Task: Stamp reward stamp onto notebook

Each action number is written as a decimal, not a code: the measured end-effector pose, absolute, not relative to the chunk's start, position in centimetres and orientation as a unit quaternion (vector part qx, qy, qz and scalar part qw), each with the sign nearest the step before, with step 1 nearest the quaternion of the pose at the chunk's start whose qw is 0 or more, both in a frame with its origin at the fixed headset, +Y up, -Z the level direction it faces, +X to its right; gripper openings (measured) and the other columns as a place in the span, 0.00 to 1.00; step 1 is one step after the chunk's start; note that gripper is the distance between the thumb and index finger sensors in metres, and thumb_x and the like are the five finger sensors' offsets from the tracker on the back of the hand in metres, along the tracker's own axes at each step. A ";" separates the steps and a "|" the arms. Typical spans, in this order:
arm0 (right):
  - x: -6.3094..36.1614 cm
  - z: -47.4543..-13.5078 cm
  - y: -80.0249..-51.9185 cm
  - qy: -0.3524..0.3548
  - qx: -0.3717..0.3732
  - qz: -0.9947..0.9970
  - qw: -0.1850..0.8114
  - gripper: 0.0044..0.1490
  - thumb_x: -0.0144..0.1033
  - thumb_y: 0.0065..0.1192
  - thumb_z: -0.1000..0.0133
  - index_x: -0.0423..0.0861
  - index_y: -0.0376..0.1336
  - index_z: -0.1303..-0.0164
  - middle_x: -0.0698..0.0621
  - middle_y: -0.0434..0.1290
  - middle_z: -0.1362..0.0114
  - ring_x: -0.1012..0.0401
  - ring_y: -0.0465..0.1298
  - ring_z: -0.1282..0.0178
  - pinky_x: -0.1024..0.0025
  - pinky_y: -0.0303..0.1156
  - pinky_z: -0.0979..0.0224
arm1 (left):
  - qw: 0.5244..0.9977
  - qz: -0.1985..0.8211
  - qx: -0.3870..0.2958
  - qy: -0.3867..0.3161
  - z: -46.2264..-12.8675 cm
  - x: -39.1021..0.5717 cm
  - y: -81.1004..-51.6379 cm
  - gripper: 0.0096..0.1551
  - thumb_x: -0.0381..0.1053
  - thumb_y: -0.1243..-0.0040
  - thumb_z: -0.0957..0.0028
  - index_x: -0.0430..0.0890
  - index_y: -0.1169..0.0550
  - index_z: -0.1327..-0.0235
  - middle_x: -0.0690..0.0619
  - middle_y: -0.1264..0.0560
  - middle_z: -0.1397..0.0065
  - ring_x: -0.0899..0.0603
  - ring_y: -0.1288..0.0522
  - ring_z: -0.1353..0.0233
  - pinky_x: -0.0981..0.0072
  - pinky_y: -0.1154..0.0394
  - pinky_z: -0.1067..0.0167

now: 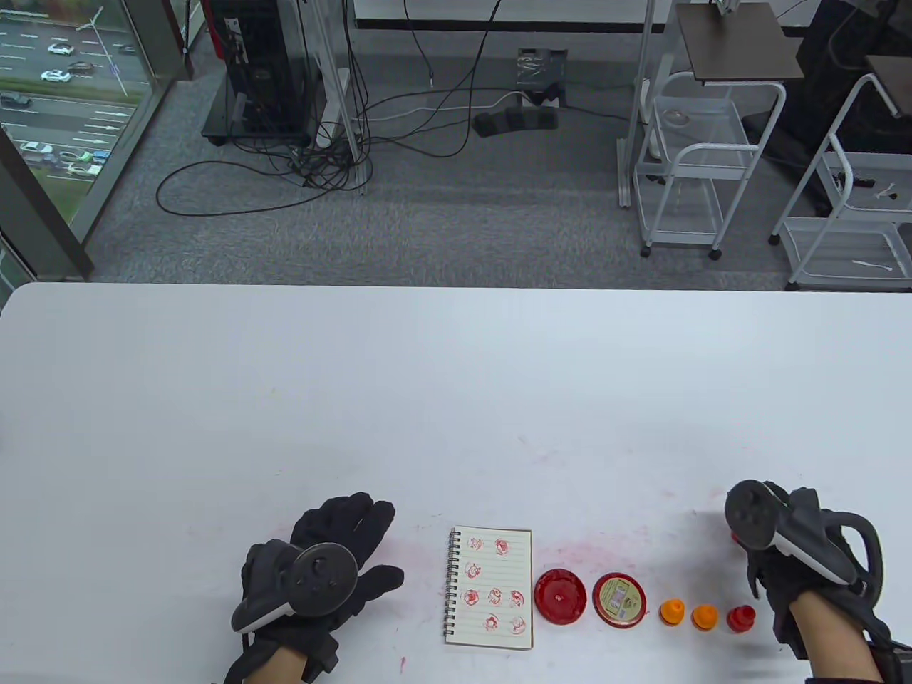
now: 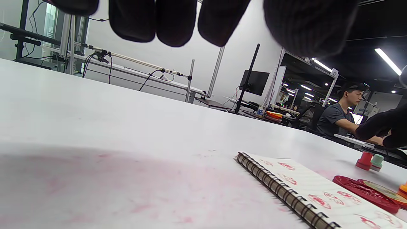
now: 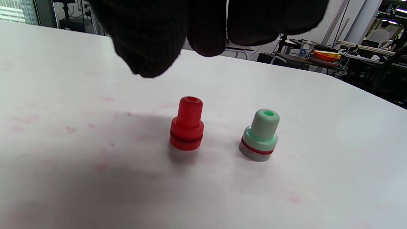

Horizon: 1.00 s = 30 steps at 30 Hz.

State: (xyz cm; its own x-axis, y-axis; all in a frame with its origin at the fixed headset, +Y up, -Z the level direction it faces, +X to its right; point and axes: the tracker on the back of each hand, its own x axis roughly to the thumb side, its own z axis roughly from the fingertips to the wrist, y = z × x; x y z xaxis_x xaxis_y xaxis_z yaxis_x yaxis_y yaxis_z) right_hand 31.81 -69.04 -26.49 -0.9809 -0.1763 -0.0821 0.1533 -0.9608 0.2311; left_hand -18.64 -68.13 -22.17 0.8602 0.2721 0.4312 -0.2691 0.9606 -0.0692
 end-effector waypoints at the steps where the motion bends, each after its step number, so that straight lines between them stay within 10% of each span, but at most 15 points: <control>1: 31.8 -26.9 -69.7 -0.128 0.059 -0.985 0.097 0.38 0.36 0.70 0.52 0.55 0.61 0.28 0.44 0.62 0.18 0.38 0.61 0.26 0.42 0.63 0.27 | 0.965 0.141 -0.003 -0.221 -22.2 -18.8 -68.1 0.51 0.68 0.42 0.55 0.46 0.33 0.18 0.38 0.37 0.16 0.28 0.35 0.21 0.28 0.38 0.29; 11: 31.7 -28.3 -72.5 -0.109 0.037 -0.982 0.152 0.30 0.33 0.71 0.54 0.53 0.69 0.38 0.48 0.77 0.34 0.45 0.69 0.32 0.46 0.67 0.30 | 0.967 0.138 -0.007 -0.214 -22.5 -19.1 -68.2 0.52 0.68 0.42 0.55 0.45 0.33 0.18 0.37 0.37 0.16 0.28 0.36 0.21 0.28 0.38 0.29; 30: 23.2 -20.6 -62.0 0.113 -0.102 -0.974 -0.166 0.30 0.36 0.72 0.55 0.51 0.70 0.39 0.46 0.80 0.38 0.48 0.82 0.47 0.58 0.80 0.46 | 0.939 0.211 0.021 -0.271 -21.1 -16.2 -67.8 0.50 0.69 0.43 0.53 0.46 0.32 0.18 0.38 0.36 0.17 0.28 0.35 0.21 0.30 0.37 0.29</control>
